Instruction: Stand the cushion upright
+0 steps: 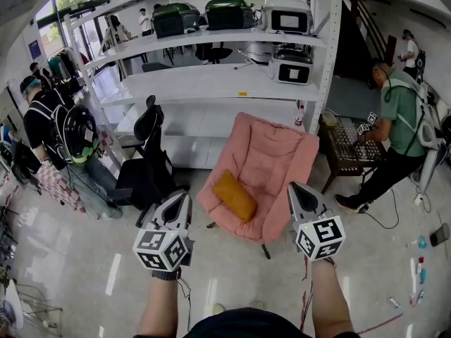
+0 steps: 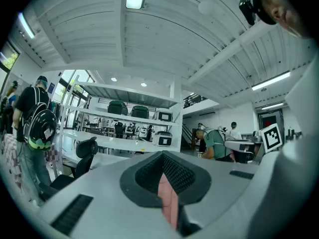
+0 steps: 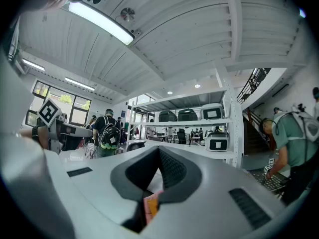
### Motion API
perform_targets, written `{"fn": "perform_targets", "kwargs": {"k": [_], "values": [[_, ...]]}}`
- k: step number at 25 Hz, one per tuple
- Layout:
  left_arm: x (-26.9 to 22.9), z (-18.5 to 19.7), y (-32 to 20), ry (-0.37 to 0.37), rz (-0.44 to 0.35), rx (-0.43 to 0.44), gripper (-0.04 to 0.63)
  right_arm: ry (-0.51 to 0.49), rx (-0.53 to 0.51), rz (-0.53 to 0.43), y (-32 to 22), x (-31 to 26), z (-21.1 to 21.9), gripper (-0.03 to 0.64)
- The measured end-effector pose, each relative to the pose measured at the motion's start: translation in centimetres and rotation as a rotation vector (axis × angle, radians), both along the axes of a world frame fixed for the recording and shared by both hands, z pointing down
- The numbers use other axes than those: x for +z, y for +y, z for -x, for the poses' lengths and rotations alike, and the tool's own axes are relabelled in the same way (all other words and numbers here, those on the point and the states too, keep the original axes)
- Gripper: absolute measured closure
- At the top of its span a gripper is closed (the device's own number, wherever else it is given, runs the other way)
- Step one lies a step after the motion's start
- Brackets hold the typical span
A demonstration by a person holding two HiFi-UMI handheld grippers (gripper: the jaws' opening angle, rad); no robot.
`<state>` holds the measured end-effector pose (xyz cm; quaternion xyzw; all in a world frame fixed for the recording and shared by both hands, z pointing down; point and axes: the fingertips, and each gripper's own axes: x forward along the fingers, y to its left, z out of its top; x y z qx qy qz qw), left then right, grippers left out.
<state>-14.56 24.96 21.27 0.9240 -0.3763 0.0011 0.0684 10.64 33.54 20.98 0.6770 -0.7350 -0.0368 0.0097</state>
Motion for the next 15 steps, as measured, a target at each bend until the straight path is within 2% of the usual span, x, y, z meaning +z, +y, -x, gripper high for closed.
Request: {"fn": "perform_targets", "kwargs": {"k": [10, 15], "values": [[-0.1, -1.0, 0.6, -0.004, -0.005, 0.001, 0.589, -0.003, -0.009, 0.001, 0.4, 0.1, -0.9, 0.614], [0.1, -1.5, 0.8, -0.009, -0.002, -0.005, 0.589, -0.040, -0.046, 0.000, 0.5, 0.4, -1.1, 0.614]]}}
